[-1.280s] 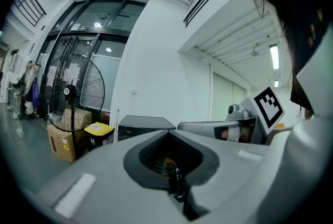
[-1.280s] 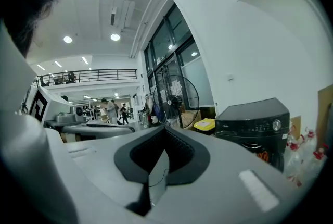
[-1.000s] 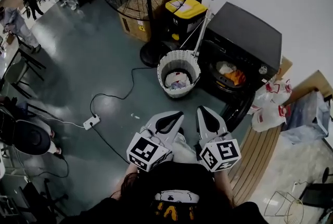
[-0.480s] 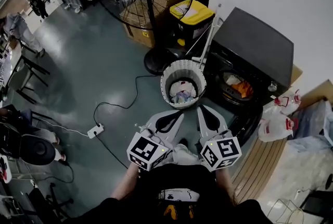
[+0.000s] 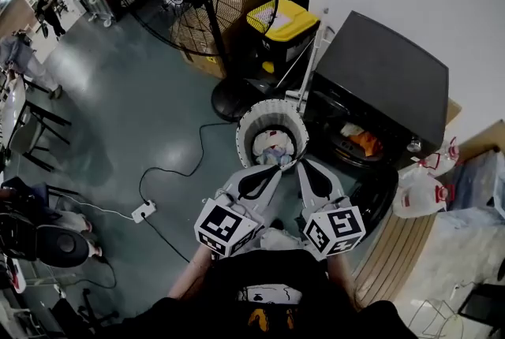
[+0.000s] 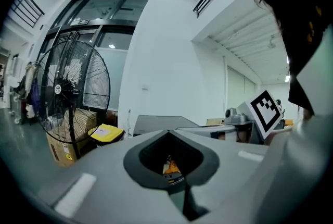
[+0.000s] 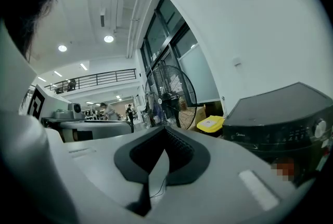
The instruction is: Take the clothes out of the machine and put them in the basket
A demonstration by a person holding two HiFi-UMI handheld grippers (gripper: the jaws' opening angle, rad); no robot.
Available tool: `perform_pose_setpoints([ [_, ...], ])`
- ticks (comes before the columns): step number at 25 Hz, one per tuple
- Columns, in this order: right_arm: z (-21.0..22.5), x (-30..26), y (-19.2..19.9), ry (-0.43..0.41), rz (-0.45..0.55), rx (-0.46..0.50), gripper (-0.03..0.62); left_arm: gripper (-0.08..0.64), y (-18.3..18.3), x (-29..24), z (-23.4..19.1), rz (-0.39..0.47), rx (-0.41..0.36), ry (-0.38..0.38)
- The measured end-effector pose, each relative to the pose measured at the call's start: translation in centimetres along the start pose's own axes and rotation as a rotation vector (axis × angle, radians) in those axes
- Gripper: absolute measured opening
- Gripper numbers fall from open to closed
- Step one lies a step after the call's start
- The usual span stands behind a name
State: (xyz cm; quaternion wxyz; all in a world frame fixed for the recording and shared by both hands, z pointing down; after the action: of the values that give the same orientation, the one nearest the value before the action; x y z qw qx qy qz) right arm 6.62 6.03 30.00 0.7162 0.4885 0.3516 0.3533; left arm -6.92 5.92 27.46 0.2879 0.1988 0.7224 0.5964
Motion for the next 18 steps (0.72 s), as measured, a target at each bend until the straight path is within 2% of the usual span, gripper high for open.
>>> perform_pose_setpoints([
  [8,2.2,-1.3,0.1,0.013,-0.011,-0.024,0.014,0.000,0.3,-2.7,-0.8,-0.028,0.015,0.015],
  [18,4.2,-0.2,0.2,0.083,0.016,-0.050,0.014,0.000,0.0,-5.0,-0.5,-0.057,0.007,0.070],
])
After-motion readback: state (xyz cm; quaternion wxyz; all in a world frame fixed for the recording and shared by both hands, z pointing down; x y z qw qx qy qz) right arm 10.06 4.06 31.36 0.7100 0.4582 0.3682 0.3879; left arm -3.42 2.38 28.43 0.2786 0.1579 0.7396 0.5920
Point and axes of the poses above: the fingertips, and each gripper's own axes: x backward along the fingers, z to its right, y out of its underside, the point moved 7 cm from there along x, backward along the fingers, and after that the axes turned 1 degree about x, right-handed, at the moved point
